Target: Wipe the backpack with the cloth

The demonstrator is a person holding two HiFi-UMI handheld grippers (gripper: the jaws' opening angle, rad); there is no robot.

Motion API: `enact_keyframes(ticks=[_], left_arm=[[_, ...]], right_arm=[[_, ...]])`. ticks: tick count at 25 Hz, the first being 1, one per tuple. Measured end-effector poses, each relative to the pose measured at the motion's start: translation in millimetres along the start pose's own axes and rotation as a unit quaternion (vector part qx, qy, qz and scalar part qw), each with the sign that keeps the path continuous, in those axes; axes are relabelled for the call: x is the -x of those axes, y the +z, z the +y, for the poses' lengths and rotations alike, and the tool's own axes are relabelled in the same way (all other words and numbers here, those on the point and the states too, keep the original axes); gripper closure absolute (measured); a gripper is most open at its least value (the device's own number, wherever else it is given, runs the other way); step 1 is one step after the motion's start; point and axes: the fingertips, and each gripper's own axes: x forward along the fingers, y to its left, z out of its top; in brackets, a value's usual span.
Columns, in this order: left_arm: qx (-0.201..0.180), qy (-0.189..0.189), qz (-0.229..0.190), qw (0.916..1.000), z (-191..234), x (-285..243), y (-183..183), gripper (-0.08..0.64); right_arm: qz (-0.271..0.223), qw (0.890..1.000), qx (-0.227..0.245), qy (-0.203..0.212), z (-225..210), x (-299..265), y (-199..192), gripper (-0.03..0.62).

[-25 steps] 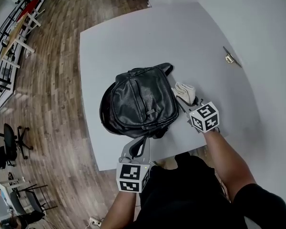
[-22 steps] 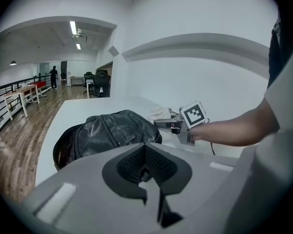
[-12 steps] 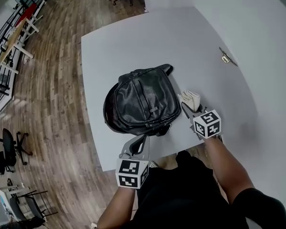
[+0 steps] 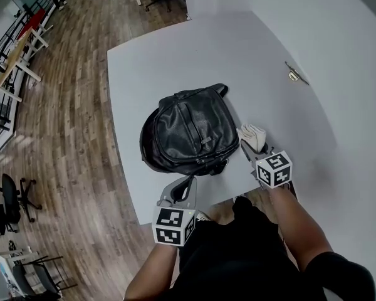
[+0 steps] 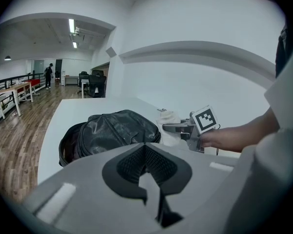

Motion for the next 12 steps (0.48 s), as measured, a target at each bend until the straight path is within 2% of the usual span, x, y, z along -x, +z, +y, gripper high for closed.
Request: enact_keyframes(ticks=[12], left_arm=[[-0.009,-0.011,-0.004,0.9999,9.9,21.6,-6.6,0.552]], right_arm=[[-0.004,1.000,-0.001,-0.008,37.9,12.4,-5.5,0.508]])
